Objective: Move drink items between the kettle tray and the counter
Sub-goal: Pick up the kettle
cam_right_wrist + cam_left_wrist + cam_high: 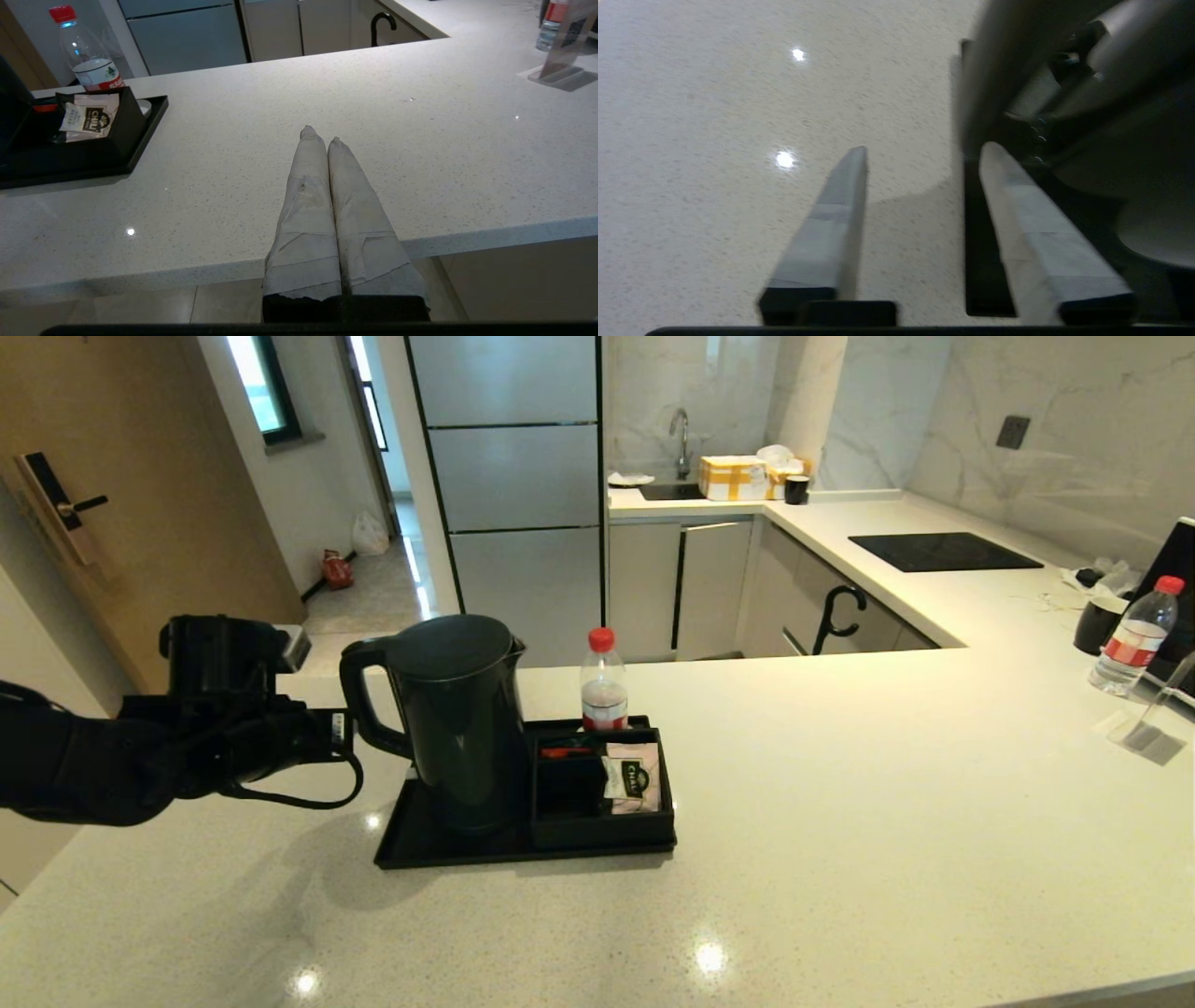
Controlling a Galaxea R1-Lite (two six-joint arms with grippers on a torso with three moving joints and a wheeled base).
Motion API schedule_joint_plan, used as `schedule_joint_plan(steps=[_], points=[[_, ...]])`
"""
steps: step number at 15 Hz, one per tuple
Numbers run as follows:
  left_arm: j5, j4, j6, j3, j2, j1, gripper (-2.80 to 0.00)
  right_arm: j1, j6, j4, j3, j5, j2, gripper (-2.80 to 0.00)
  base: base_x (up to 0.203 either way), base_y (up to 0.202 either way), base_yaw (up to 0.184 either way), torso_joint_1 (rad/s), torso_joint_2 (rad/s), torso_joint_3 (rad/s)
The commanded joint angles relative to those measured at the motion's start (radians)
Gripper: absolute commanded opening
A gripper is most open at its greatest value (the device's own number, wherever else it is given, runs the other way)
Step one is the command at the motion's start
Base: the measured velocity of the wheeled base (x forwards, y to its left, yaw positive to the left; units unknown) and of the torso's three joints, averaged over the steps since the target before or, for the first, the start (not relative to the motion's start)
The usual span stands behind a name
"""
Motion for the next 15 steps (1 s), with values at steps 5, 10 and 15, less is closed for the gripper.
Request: schedule_joint_plan(steps=[5, 10, 15], points=[[0.003, -0.012, -0.008, 0.054, -0.037, 0.001, 0.0, 0.0, 0.001, -0.001, 0.031, 0.0, 0.0, -2.8, 0.0, 0.0, 0.0, 0.0, 0.0, 0.0], [0.008, -0.023, -0.018, -0.009, 0.004, 0.0, 0.0, 0.0, 0.001, -0.001, 0.031, 0.0, 0.0, -2.8, 0.0, 0.0, 0.0, 0.0, 0.0, 0.0], [0.014, -0.093, -0.016, -0.023, 0.043, -0.001, 0.0, 0.0, 0.001, -0.001, 0.032, 0.0, 0.0, -2.8, 0.0, 0.0, 0.0, 0.0, 0.0, 0.0]])
